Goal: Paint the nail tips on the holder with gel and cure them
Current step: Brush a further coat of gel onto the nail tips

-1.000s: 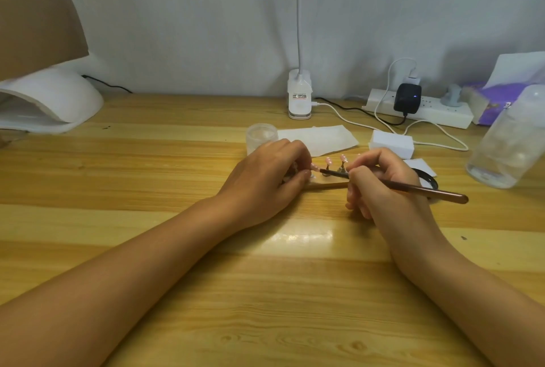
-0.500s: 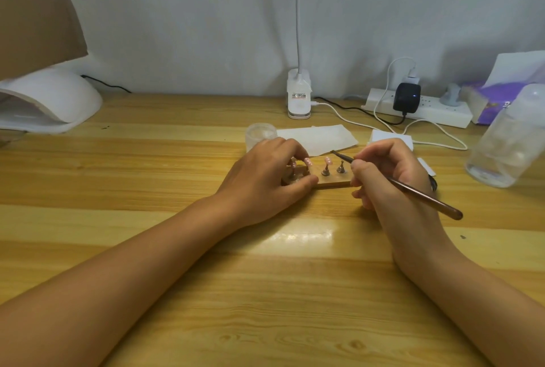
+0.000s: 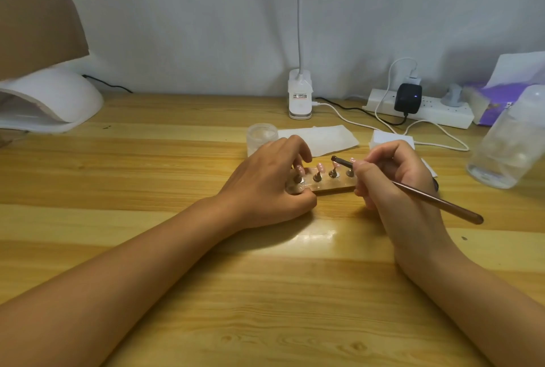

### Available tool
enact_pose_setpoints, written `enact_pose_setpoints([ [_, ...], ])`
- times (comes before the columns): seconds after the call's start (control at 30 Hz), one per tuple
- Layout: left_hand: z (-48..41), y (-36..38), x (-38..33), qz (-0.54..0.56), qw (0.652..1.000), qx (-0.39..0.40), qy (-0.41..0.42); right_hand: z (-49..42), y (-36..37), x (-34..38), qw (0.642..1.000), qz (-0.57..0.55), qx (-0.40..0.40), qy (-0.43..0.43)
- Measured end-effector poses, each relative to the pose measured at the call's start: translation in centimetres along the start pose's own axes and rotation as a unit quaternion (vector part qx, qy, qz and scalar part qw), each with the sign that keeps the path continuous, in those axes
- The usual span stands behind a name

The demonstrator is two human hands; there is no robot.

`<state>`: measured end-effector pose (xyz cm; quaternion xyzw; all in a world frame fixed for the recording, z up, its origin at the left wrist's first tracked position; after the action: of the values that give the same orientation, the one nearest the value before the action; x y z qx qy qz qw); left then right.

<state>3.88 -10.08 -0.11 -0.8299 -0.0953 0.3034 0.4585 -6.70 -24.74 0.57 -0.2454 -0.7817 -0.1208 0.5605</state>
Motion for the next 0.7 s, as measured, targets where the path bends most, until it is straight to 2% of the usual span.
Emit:
enact_pose_setpoints([
  [0.2, 0.08, 0.03, -0.03, -0.010, 1.000, -0.004, 0.020, 0.27, 0.44, 0.30, 0.999, 0.032, 0.030, -0.006],
  [0.7, 0.08, 0.03, -0.05, -0.025, 0.999, 0.008, 0.030, 0.17, 0.47, 0.05, 0.998, 0.045, 0.040, 0.024],
])
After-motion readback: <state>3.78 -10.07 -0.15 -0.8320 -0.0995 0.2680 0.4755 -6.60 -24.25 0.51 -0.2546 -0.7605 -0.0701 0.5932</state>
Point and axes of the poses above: each hand's wrist, its own z-axis away from the middle knuckle, its own y-axis out of the palm, x = y × z, the point moved 4 cm from there along -z, towards the middle knuckle, and after that the axes turned 1 degree about x, right-handed, at the moved point
